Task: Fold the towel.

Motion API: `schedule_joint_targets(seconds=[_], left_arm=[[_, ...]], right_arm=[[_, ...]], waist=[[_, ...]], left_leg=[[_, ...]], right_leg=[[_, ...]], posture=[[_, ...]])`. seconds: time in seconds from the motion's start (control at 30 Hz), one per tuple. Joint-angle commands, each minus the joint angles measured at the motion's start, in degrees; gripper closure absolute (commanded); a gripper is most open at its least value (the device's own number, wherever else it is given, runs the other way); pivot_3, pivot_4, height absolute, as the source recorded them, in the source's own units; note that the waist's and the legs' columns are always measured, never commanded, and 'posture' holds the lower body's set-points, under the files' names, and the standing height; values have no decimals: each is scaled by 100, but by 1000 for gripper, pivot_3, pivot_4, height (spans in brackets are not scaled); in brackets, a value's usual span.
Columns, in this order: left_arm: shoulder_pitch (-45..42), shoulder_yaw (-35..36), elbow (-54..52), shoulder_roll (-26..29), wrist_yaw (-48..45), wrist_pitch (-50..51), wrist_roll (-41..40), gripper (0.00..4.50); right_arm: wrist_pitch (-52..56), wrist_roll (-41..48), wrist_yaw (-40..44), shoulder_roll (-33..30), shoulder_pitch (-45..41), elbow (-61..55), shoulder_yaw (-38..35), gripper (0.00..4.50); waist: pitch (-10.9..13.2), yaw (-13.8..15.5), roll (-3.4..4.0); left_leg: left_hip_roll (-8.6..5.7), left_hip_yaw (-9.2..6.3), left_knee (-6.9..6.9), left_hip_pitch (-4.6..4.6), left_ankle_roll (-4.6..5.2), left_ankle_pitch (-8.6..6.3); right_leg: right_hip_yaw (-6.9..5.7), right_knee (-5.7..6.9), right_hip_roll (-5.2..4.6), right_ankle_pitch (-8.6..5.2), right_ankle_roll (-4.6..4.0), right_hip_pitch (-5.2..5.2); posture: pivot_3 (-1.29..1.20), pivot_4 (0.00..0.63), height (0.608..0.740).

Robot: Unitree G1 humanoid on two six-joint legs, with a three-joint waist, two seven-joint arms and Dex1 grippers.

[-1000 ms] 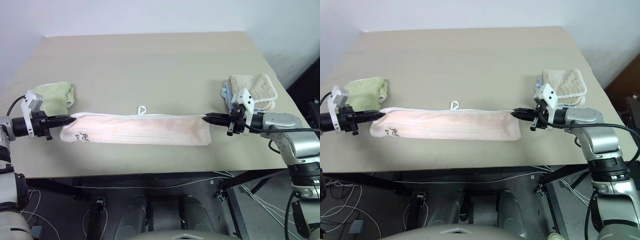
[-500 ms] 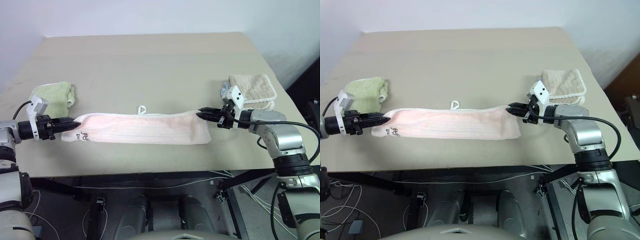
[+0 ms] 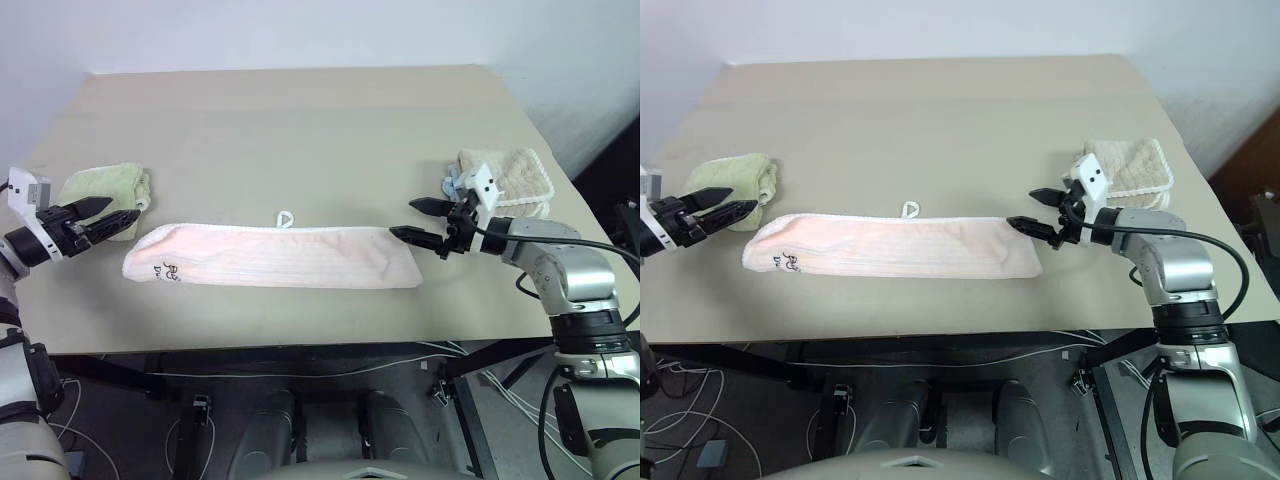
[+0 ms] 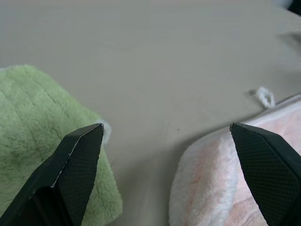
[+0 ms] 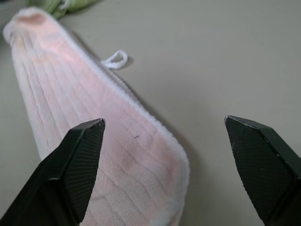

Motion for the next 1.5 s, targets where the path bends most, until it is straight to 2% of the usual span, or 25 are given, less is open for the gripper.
schedule_joint_targets(seconds=[0.03,0.17,0.27,0.33,0.4,0.57,0.73,0.83,1.1,1.37,1.5], left_arm=[[212,256,-1005,6,-296,774,-558,0],[1477,-69,-3235,149,-817,2040,-1038,0],[2269,-197,-4181,171,-824,2173,-1030,0],[2506,-179,-4488,83,-652,2403,-1130,0],[2538,-206,-4472,-14,-508,2342,-1084,0],[1927,-185,-3608,-314,148,1942,-842,0],[1488,-234,-2757,-219,503,1463,-489,0],[1235,-19,-2275,-258,768,1271,-519,0],[1353,164,-2245,-390,1130,1288,-636,0],[2131,788,-4433,-742,1102,2256,-1861,0],[2466,850,-5393,-808,1161,2823,-2422,0]], right_arm=[[596,559,-102,-91,136,-633,-439,168],[1145,855,-234,-128,462,-1151,-512,168],[1186,849,-365,-77,583,-1265,-482,168],[1218,875,-453,-23,606,-1320,-478,168],[1236,899,-508,10,614,-1361,-469,168],[1159,891,-541,31,712,-1419,-415,168],[1029,794,-529,4,768,-1378,-336,168],[936,737,-535,25,782,-1344,-270,168],[1150,966,-528,-16,1019,-1543,-340,168],[2502,2414,-1221,60,1497,-1992,-1655,168],[3387,3095,-1651,-66,1813,-2040,-2167,168]], waist=[[0,2,0],[0,-27,1],[-1,-39,3],[0,-22,5],[0,-2,5],[-3,43,3],[-3,6,2],[-3,-3,2],[-4,21,1],[-4,24,0],[-4,25,1]], left_leg=[[0,-1,0,0,0,0],[2,-1,-6,-1,0,-1],[6,3,-18,4,-2,-2],[9,3,-29,8,-4,-3],[12,0,-32,7,-5,-3],[6,-1,-30,5,-4,-2],[4,3,-35,1,-3,-2],[6,4,-44,4,-3,-1],[4,4,-44,4,-4,0],[5,-1,-45,1,-5,-1],[6,-1,-55,2,-5,-1]], right_leg=[[0,0,0,0,0,0],[6,-8,-12,0,-1,2],[15,-17,-15,0,-5,0],[25,-19,-16,0,-10,-3],[22,-19,-14,-6,-26,-7],[9,-31,-18,1,-14,0],[11,-37,-15,3,-10,-7],[13,-34,-11,3,-9,-11],[13,-35,-13,3,-8,-9],[18,-41,-20,3,-10,-5],[21,-46,-22,1,-12,-7]], posture=[[0,150,740],[0,150,740],[0,150,740],[0,150,740],[0,150,740],[0,150,740],[0,150,740],[0,150,740],[0,150,740],[0,150,740],[0,150,740]])
